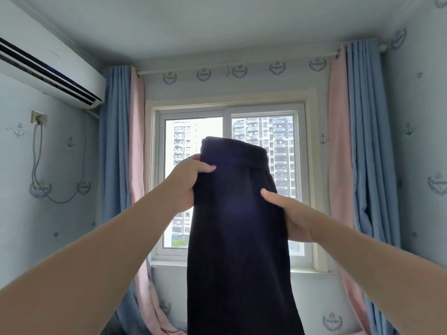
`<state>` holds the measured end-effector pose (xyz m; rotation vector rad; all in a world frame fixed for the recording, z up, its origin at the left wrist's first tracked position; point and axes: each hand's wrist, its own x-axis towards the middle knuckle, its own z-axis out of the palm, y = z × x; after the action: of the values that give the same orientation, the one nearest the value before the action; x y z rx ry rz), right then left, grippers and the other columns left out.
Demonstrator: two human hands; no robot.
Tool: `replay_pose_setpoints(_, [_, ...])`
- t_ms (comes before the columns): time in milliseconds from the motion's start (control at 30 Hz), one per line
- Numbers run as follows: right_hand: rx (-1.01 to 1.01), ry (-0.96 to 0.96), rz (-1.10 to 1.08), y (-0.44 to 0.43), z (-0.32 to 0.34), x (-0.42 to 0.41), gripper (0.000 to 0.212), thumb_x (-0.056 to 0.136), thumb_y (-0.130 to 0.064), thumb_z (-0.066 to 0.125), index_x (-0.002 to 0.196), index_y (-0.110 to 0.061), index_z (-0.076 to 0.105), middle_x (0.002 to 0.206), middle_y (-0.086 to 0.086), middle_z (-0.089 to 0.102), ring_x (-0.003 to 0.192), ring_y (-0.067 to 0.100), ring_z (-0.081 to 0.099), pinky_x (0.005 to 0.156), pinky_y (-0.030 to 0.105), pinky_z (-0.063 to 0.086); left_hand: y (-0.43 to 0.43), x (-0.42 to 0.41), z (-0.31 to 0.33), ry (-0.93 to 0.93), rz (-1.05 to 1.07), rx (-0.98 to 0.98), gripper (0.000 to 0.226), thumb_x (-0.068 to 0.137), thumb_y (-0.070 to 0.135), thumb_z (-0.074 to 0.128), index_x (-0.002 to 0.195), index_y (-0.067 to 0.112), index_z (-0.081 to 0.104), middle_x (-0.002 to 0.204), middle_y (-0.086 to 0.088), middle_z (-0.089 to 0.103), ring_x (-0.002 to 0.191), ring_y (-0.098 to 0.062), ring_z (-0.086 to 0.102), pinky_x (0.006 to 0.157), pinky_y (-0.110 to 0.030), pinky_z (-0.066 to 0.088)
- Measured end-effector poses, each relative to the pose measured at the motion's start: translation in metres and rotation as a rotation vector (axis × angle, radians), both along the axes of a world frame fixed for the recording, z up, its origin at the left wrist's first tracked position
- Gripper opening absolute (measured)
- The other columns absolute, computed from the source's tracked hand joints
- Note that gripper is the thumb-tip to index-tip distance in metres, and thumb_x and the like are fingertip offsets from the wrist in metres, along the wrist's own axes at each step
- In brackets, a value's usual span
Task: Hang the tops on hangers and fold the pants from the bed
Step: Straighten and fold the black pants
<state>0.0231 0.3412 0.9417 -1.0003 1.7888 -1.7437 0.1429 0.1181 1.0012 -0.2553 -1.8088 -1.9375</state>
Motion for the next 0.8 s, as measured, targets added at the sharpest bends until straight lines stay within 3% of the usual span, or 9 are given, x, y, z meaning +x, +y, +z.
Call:
replay_pose_setpoints(100, [-0.09,0.03,-0.115,-0.029,0.008,0.007,0.04,0.089,-0.035,0.074,0.12,-0.01,0.073,0.124,0.009,0.071,0.112,0.026,0.069,0.082,0.033,0.06,-0.034,0.003,0.001,-0.004,0.013,-0.025,0.036,0.089,-0.003,0.052,0.119,0.011,0.067,0.113,-0.014,0.074,0.093,-0.03,0.072,0.091,-0.049,0.057])
replay_pose_setpoints(233, [-0.198,0.111,-0.339,-0.073,0.02,0.017,0.03,0.09,-0.017,0.072,0.118,-0.007,0.069,0.111,0.009,0.076,0.102,0.026,0.073,0.088,0.036,0.059,-0.082,0.002,-0.002,0.004,0.2,-0.144,0.034,0.092,-0.002,0.055,0.112,0.025,0.064,0.111,-0.004,0.074,0.103,-0.027,0.07,0.095,-0.047,0.056])
replay_pose_setpoints(333, [-0.188,0.182,-0.475,-0.109,0.026,0.031,0.022,0.09,-0.016,0.073,0.111,-0.008,0.071,0.105,0.009,0.077,0.095,0.025,0.075,0.088,0.037,0.059,-0.114,-0.001,-0.005,0.036,0.322,-0.226,0.031,0.094,0.002,0.056,0.115,0.025,0.059,0.111,0.002,0.069,0.104,-0.023,0.066,0.091,-0.04,0.055])
replay_pose_setpoints(467, [-0.171,0.249,-0.621,-0.154,0.034,0.051,0.019,0.092,-0.02,0.072,0.107,-0.008,0.069,0.102,0.009,0.077,0.095,0.027,0.074,0.092,0.042,0.058,-0.152,0.004,-0.01,0.088,0.43,-0.292,0.029,0.097,0.005,0.052,0.117,0.025,0.05,0.109,0.004,0.064,0.1,-0.02,0.063,0.093,-0.043,0.055])
replay_pose_setpoints(600, [-0.167,0.304,-0.709,-0.183,0.04,0.072,0.023,0.094,-0.021,0.07,0.113,-0.008,0.068,0.102,0.007,0.076,0.09,0.022,0.073,0.082,0.033,0.059,-0.18,0.012,-0.022,0.234,0.679,-0.522,0.029,0.099,0.009,0.049,0.126,0.02,0.045,0.105,0.007,0.059,0.092,-0.017,0.059,0.08,-0.035,0.049])
replay_pose_setpoints(700, [-0.139,0.32,-0.756,-0.196,0.042,0.092,0.024,0.094,-0.023,0.069,0.113,-0.009,0.067,0.104,0.007,0.074,0.093,0.024,0.071,0.09,0.038,0.057,-0.193,0.027,-0.026,0.289,0.711,-0.565,0.029,0.1,0.01,0.049,0.127,0.019,0.044,0.106,0.005,0.06,0.089,-0.017,0.058,0.077,-0.032,0.045])
replay_pose_setpoints(800, [-0.129,0.339,-0.772,-0.201,0.041,0.12,0.02,0.094,-0.025,0.07,0.109,-0.012,0.066,0.1,0.003,0.074,0.089,0.019,0.07,0.078,0.032,0.056,-0.204,0.056,-0.025,0.283,0.672,-0.6,0.03,0.099,0.009,0.048,0.128,0.017,0.043,0.109,0.001,0.062,0.094,-0.022,0.061,0.082,-0.039,0.052])
